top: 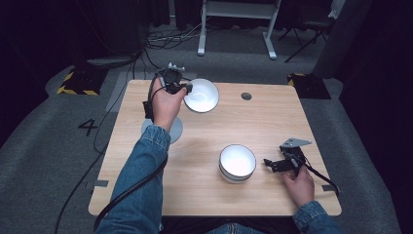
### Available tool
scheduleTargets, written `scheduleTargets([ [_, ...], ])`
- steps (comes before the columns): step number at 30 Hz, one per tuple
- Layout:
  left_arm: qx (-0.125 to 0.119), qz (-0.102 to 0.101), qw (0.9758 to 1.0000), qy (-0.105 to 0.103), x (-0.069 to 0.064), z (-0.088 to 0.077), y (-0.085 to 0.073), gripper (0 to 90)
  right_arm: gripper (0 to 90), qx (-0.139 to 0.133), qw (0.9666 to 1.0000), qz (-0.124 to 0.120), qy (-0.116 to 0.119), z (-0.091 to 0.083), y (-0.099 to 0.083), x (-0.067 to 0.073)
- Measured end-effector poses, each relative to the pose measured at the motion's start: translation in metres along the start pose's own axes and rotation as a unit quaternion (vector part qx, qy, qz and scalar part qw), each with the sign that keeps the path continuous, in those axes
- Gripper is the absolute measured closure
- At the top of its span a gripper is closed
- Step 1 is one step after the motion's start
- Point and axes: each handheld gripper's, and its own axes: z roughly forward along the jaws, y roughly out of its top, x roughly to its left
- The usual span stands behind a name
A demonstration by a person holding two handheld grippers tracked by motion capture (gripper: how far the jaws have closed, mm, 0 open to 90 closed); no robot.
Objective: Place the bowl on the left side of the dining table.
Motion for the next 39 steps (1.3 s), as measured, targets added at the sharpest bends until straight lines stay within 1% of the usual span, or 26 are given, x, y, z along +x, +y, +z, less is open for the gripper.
scheduleTargets([
  [4,-0.015,-0.032,0.9994,0.006,0.018,-0.009,-0.003,80.1,3.6,0.000,1.0000,0.000,0.000,0.000,0.000,0.000],
  [7,-0.015,-0.049,0.9986,0.015,0.030,-0.011,-0.006,80.0,3.6,0.000,1.0000,0.000,0.000,0.000,0.000,0.000],
  [10,-0.016,-0.061,0.9976,0.028,0.042,-0.012,-0.010,80.0,3.6,0.000,1.0000,0.000,-0.001,0.000,0.000,0.000],
  [13,-0.023,-0.076,0.9962,0.036,0.052,-0.014,-0.015,80.1,3.6,0.000,1.0000,0.000,-0.001,0.000,0.000,0.000],
  [17,-0.026,-0.095,0.9940,0.048,0.064,-0.019,-0.019,80.1,3.6,0.000,1.0000,0.000,-0.001,0.000,0.000,0.000],
  [18,-0.024,-0.095,0.9938,0.053,0.068,-0.021,-0.020,80.1,3.6,0.000,1.0000,0.000,-0.001,0.000,0.000,0.000],
  [19,-0.026,-0.099,0.9930,0.058,0.070,-0.021,-0.020,80.1,3.6,0.000,1.0000,0.000,-0.001,0.000,0.000,0.000],
  [20,-0.023,-0.103,0.9926,0.059,0.073,-0.022,-0.021,80.1,3.6,0.000,1.0000,0.000,-0.001,0.000,0.000,0.000],
  [23,-0.021,-0.119,0.9901,0.073,0.080,-0.022,-0.024,80.1,3.6,0.000,1.0000,0.000,-0.001,0.000,0.000,0.000],
  [24,-0.019,-0.118,0.9895,0.081,0.082,-0.021,-0.026,80.1,3.6,0.000,1.0000,0.000,-0.001,0.000,0.000,0.000],
  [26,-0.015,-0.123,0.9883,0.089,0.086,-0.021,-0.028,80.0,3.6,0.000,1.0000,0.000,-0.001,0.000,0.000,0.000],
  [27,-0.016,-0.129,0.9873,0.091,0.089,-0.021,-0.030,80.0,3.6,0.000,1.0000,0.000,-0.001,0.000,0.000,0.000],
  [28,-0.016,-0.136,0.9866,0.088,0.091,-0.021,-0.032,80.0,3.6,0.000,1.0000,0.000,-0.001,0.000,0.000,0.000],
  [29,-0.015,-0.138,0.9860,0.093,0.095,-0.022,-0.034,80.0,3.6,0.000,1.0000,0.000,-0.001,0.000,0.000,0.000],
  [30,-0.012,-0.143,0.9854,0.092,0.098,-0.022,-0.037,80.1,3.6,0.000,1.0000,0.000,-0.001,0.000,0.000,0.000],
  [31,-0.011,-0.145,0.9845,0.097,0.099,-0.023,-0.038,80.1,3.6,0.000,1.0000,0.000,-0.001,0.000,0.000,0.000],
  [32,-0.006,-0.143,0.9843,0.102,0.102,-0.024,-0.040,80.0,3.6,0.000,1.0000,0.000,-0.001,0.000,0.000,0.000],
  [33,-0.004,-0.146,0.9836,0.105,0.104,-0.025,-0.041,79.9,3.6,0.000,1.0000,0.000,-0.001,0.000,0.000,0.000],
  [36,-0.003,-0.151,0.9825,0.108,0.108,-0.029,-0.044,79.9,3.6,0.000,1.0000,0.000,-0.001,0.000,0.000,0.000],
  [39,-0.002,-0.151,0.9824,0.111,0.110,-0.031,-0.045,79.9,3.6,0.000,1.0000,0.000,-0.001,0.000,0.000,0.000],
])
